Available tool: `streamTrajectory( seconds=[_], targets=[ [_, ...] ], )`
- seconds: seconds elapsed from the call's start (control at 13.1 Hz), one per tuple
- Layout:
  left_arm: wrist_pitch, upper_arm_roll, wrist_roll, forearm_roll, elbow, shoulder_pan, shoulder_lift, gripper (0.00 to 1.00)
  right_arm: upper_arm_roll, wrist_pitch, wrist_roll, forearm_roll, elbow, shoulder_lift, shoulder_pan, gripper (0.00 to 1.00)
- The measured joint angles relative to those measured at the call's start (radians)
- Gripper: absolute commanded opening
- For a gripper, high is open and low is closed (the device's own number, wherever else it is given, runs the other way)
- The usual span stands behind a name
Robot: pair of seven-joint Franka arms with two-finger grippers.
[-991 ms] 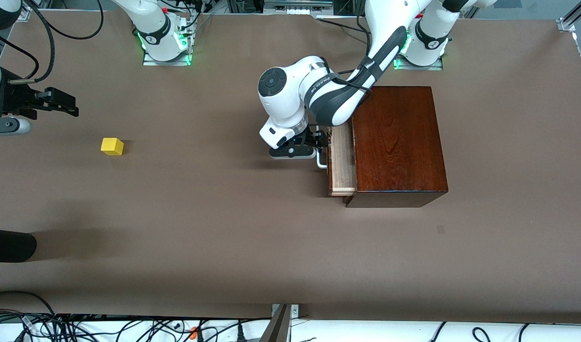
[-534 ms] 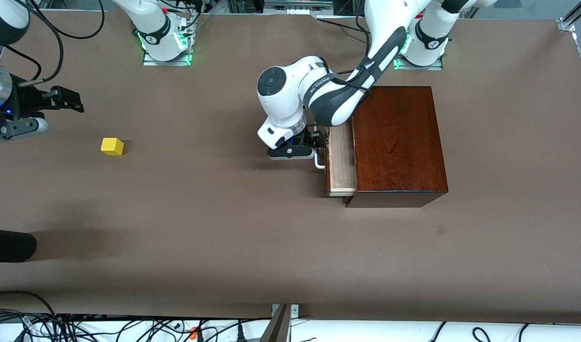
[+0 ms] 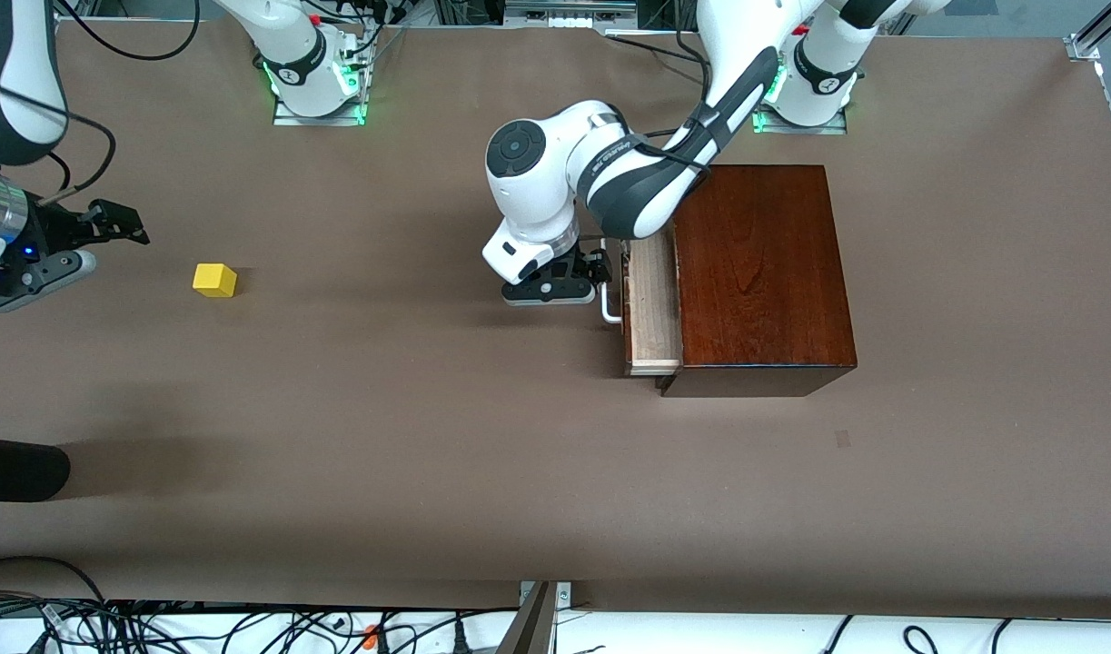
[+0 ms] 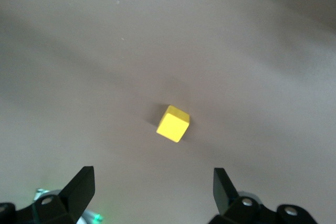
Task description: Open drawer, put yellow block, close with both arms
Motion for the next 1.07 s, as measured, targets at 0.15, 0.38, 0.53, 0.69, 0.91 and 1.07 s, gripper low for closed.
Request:
streamTrajectory(
  seconds=[0.15,0.38,0.53,0.69,0.91,1.07],
  targets=[
    [-0.128,0.0,0.022,-0.012,0.074,0.006,-0.025,1.0,-0.044,0.115,-0.082,0.0,-0.089,-0.001,-0.001,1.0],
    [-0.289,0.003,0.188,-0.077,0.14,0.074,-0.11,1.0,-0.09,0.295,-0.123,0.001,-0.226,-0.008,-0.002,1.0],
    [-0.358,0.004,0.345,-0.127,0.149,0.178,-0.186,1.0,-0.095,0.396,-0.104,0.003,-0.292,-0.006,-0.002,1.0],
    [-0.431,0.005,0.476,-0.152,0.15,0.28,-0.25,1.0,-0.095,0.43,0.01,0.006,-0.322,0.01,-0.002,1.0],
    [-0.481,0.006,0.569,-0.16,0.149,0.414,-0.306,1.0,-0.095,0.456,0.167,0.052,-0.33,0.069,0.0,1.0],
    [-0.484,0.011,0.652,-0.183,0.142,0.498,-0.332,1.0,-0.094,0.477,0.236,0.063,-0.33,0.11,0.002,1.0]
  ],
)
